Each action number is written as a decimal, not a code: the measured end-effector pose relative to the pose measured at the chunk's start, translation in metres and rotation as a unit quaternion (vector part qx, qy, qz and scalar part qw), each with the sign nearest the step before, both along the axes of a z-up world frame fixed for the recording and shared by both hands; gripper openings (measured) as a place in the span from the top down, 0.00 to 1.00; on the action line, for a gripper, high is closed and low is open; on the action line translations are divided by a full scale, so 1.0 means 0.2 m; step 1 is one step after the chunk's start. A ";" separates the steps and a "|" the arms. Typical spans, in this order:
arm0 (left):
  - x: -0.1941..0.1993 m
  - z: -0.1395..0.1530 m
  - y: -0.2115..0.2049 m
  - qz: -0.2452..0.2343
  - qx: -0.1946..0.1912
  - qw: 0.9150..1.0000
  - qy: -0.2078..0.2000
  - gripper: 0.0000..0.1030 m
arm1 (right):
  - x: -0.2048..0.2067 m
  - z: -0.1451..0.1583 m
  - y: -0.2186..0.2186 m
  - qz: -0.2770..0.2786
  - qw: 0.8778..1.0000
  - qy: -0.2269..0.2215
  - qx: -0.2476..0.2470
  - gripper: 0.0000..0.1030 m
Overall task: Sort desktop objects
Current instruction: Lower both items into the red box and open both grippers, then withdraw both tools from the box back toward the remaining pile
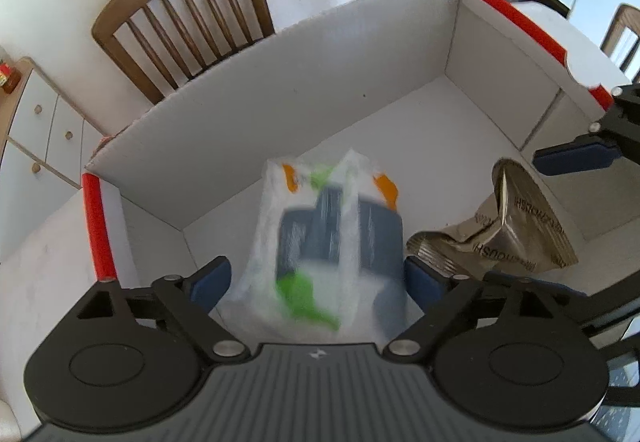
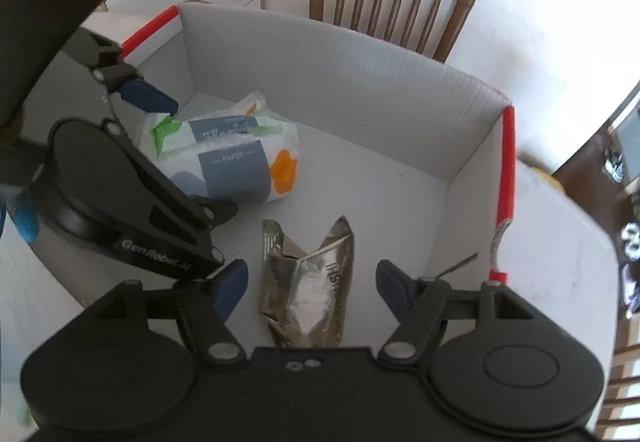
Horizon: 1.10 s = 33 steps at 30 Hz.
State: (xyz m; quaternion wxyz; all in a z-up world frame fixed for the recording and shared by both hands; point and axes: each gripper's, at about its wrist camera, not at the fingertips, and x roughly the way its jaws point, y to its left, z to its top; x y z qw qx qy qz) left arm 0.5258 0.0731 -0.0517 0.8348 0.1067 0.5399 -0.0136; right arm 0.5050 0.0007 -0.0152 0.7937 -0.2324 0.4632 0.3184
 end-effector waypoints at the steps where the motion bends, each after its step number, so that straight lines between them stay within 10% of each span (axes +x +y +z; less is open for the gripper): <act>1: 0.00 0.01 0.01 0.008 -0.004 1.000 -0.006 0.03 | 0.01 0.01 0.00 0.001 1.000 -0.002 0.001 0.30; 33: -0.40 0.49 -0.05 0.016 -0.068 0.994 -0.086 0.01 | -0.30 0.37 -0.25 -0.008 0.997 -0.038 0.066 0.29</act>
